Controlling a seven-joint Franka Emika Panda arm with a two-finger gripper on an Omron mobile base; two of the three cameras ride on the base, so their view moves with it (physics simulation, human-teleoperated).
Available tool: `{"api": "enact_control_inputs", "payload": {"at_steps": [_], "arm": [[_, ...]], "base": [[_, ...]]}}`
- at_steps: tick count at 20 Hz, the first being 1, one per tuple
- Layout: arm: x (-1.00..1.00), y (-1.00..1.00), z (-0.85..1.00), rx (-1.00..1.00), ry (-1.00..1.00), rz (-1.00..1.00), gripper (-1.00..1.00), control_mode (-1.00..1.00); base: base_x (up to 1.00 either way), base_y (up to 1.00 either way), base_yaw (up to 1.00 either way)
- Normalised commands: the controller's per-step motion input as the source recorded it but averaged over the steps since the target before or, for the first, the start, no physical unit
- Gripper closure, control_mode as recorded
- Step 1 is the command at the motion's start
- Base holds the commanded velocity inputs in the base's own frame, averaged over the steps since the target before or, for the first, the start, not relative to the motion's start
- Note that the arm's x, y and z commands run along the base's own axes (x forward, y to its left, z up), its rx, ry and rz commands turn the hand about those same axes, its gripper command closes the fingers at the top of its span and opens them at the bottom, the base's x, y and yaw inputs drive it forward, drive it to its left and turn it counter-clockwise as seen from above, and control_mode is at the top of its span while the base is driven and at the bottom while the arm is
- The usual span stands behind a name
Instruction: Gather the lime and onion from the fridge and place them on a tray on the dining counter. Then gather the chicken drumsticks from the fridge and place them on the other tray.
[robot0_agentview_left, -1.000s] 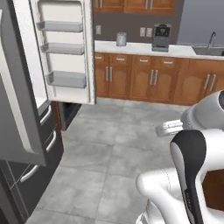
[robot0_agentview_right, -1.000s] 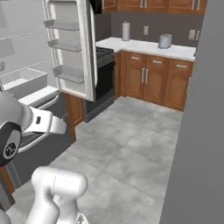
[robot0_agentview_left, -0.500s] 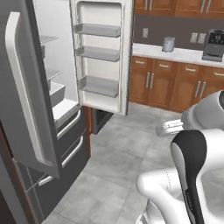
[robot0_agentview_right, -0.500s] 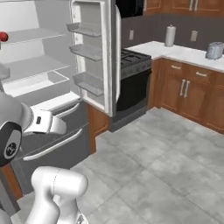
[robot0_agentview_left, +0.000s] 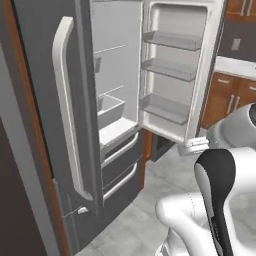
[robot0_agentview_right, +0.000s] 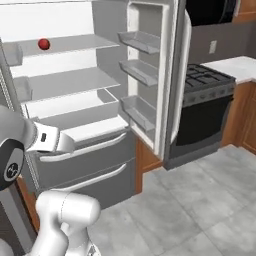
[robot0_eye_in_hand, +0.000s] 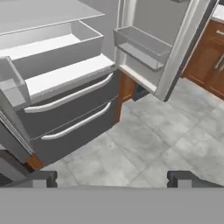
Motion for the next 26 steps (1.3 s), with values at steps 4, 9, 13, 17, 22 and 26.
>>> {"api": "enact_control_inputs", "payload": {"at_steps": [4, 9, 13, 17, 22, 26], "arm": [[0.00, 0.00, 0.00, 0.00, 0.00, 0.00, -1.00, 1.00], [0.00, 0.00, 0.00, 0.00, 0.00, 0.00, -1.00, 1.00], [0.00, 0.00, 0.00, 0.00, 0.00, 0.00, -1.00, 1.00], [0.00, 0.00, 0.00, 0.00, 0.00, 0.00, -1.00, 1.00], [0.00, 0.00, 0.00, 0.00, 0.00, 0.00, -1.00, 1.00], [0.00, 0.00, 0.00, 0.00, 0.00, 0.00, -1.00, 1.00]], "base": [[0.66, -0.20, 0.47], [0.62, -0.41, 0.46], [0.53, -0.45, 0.44], [0.62, -0.26, 0.42], [0.48, -0.17, 0.36], [0.31, -0.53, 0.18]]}}
